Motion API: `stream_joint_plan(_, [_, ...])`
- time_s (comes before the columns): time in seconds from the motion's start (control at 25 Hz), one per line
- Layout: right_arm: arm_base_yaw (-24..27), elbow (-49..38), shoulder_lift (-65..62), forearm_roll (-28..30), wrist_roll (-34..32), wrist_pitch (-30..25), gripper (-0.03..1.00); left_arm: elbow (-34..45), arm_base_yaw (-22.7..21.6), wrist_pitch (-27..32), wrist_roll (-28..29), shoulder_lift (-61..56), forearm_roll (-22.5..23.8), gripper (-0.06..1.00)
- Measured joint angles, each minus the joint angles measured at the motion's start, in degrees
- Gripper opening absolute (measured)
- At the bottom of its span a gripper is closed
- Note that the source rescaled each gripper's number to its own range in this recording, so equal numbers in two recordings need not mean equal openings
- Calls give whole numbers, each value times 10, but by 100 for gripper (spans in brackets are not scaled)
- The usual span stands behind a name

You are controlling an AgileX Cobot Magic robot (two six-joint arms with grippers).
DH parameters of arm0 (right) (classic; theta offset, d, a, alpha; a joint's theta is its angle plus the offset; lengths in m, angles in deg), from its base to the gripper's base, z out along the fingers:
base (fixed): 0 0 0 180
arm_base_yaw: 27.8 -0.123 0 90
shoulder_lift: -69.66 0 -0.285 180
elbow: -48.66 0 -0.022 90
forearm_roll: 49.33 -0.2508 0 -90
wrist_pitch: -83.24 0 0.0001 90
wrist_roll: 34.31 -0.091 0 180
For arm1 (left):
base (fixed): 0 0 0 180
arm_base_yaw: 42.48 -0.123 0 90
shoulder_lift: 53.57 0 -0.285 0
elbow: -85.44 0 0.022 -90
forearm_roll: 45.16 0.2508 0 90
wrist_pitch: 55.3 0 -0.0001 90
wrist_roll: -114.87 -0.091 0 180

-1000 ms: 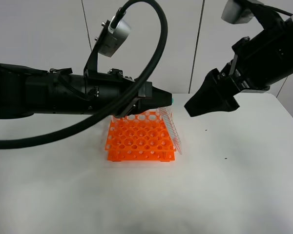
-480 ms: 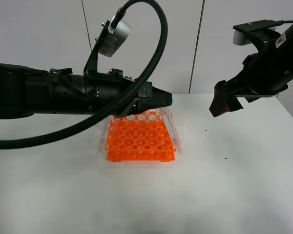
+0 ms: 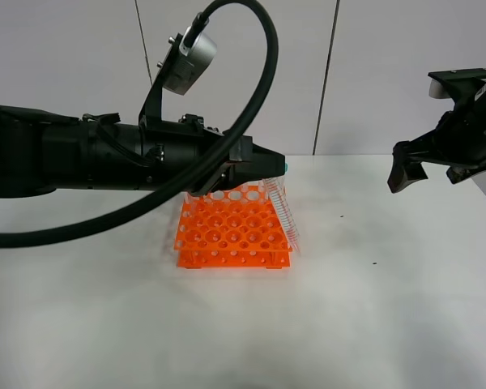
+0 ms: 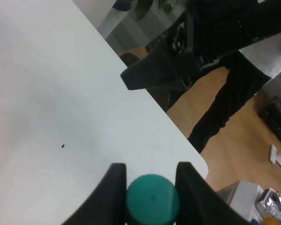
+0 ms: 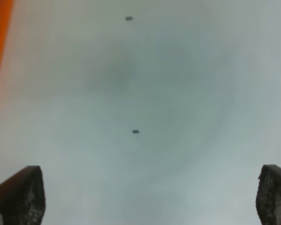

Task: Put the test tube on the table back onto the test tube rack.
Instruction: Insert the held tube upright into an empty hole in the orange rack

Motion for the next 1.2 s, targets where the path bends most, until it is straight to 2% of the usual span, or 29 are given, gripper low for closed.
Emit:
stream_joint_plan(0.12, [13, 0, 0, 1, -10, -23, 100, 0, 0, -1, 0, 0, 0, 0])
stream_joint_plan(0.36, [15, 0, -1, 6, -19, -111, 100, 0, 0, -1, 0, 0, 0, 0])
stream_joint_plan(0.56, [15, -17, -26, 22, -39, -121, 100, 0, 0, -1, 0, 0, 0, 0])
stream_joint_plan(0.72, [15, -86, -104, 27, -51, -121, 100, 0, 0, -1, 0, 0, 0, 0])
stream_joint_plan(0.96, [15, -240, -290, 27, -69, -125, 100, 0, 0, -1, 0, 0, 0, 0])
stream_joint_plan(1.2, [15, -369, -516, 27, -73, -72, 100, 0, 0, -1, 0, 0, 0, 0])
